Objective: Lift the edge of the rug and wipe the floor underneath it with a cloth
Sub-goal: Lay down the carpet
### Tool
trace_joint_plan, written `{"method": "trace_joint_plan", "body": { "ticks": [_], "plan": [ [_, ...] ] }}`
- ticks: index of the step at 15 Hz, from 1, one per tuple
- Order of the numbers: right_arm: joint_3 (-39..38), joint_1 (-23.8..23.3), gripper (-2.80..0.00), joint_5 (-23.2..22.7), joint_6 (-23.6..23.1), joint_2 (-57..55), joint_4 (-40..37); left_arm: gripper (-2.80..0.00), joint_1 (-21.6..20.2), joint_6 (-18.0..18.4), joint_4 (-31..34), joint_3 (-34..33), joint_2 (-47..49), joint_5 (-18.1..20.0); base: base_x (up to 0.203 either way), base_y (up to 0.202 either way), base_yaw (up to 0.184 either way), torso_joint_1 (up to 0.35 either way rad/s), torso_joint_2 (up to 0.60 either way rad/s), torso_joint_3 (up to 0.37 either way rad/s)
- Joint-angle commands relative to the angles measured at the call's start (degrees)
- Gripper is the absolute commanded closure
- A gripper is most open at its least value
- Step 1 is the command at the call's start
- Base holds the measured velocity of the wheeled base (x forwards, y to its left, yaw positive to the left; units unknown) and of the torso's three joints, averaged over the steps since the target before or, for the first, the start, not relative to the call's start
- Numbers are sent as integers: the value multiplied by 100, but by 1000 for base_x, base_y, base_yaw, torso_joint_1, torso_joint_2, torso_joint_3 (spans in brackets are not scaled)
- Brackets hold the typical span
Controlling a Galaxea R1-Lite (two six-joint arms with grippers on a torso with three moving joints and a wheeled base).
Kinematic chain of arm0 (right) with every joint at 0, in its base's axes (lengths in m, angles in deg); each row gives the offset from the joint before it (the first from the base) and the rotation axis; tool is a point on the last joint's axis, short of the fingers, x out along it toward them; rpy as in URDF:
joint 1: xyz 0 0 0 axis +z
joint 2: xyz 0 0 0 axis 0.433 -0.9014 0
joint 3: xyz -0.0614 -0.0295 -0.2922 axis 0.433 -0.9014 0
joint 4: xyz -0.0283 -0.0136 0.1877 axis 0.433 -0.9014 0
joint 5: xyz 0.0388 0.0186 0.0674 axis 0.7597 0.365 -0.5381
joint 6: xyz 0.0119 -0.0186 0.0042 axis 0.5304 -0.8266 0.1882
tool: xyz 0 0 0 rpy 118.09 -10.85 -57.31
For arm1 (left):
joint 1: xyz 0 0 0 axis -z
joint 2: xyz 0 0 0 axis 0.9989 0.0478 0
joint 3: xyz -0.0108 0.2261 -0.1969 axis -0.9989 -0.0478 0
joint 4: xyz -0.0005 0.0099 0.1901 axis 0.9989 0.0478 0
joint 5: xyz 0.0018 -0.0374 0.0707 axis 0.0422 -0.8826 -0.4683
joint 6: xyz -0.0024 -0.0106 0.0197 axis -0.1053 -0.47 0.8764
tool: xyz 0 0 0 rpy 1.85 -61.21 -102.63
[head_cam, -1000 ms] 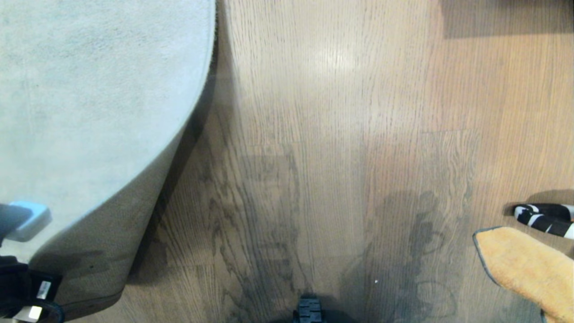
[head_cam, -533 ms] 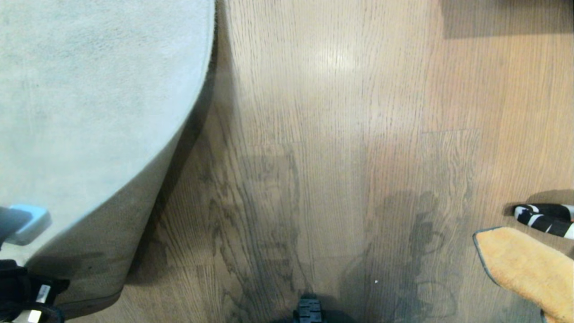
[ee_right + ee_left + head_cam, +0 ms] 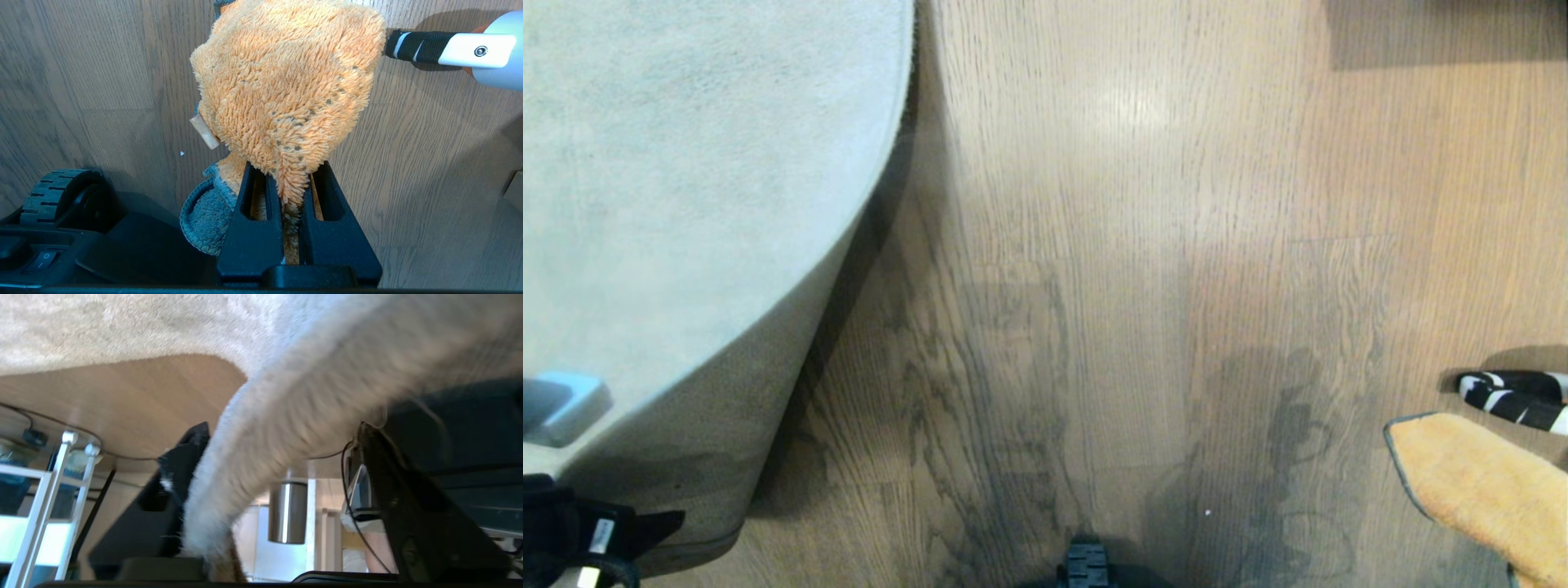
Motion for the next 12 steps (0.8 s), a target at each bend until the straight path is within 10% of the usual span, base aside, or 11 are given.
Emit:
{"method": "trace_joint_plan", "body": {
  "ticks": [1,12],
  "plan": [
    [0,0,0,-2,-5,-7,-1,-280,-1,8,-2,10,-176,4,0,0,0,0,0,0],
    [0,0,0,-2,-5,-7,-1,-280,-1,-133,10,-30,-854,622,0,0,0,0,0,0]
  ]
}}
